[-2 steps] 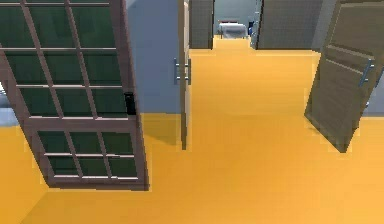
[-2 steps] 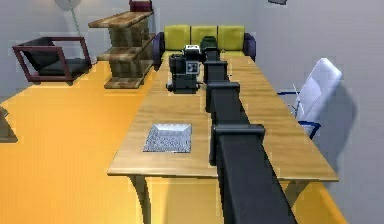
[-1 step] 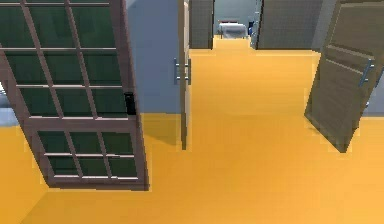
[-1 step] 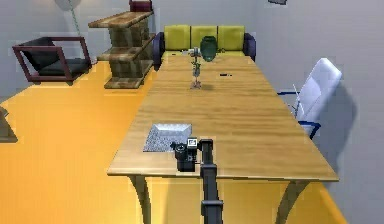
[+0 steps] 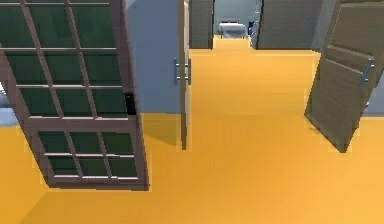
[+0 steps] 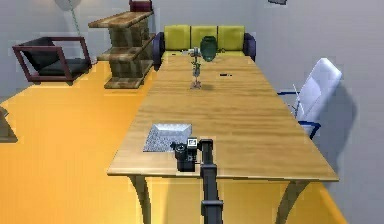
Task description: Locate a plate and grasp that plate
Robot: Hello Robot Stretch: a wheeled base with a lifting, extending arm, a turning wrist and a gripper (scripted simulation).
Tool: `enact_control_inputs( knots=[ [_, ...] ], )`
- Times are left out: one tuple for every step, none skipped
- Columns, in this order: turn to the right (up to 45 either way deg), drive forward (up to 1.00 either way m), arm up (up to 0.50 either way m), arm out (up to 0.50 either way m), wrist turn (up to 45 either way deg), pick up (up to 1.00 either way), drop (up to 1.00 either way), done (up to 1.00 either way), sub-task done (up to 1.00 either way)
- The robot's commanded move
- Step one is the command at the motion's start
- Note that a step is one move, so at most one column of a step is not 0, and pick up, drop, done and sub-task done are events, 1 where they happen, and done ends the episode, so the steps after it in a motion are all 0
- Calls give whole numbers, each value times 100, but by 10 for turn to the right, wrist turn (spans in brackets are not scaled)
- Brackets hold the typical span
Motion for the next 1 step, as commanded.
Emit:
enact_control_inputs(
  knots=[
    [0, 0, 10, 0, 0, 0, 0, 0, 0]
  ],
)
